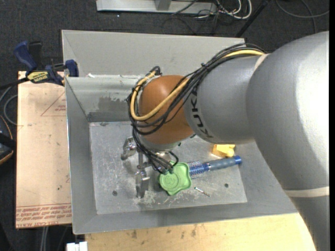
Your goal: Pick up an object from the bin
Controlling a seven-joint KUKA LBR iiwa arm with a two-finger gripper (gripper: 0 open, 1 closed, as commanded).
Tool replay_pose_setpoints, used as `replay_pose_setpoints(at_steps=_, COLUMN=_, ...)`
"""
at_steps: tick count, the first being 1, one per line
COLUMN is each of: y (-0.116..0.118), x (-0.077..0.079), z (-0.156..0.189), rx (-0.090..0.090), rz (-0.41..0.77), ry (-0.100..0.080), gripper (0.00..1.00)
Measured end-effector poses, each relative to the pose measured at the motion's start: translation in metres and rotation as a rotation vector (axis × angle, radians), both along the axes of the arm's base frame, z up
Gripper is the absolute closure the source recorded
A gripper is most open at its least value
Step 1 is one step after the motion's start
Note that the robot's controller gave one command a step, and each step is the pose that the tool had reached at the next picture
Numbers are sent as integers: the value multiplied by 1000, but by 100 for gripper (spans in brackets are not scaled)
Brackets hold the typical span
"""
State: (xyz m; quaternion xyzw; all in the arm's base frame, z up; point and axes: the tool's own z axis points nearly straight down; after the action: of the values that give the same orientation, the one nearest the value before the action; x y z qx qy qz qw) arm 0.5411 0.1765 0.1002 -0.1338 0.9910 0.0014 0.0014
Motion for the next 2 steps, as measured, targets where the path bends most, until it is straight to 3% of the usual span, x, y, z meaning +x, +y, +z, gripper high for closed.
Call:
replay_pose_setpoints(at_steps=1, y=-22, x=-20, z=-26, rx=7, rz=54, ry=-17, gripper=0)
replay_pose_setpoints(at_steps=2, y=-58, x=-9, z=-26, rx=7, rz=-25, ry=-11, gripper=0)
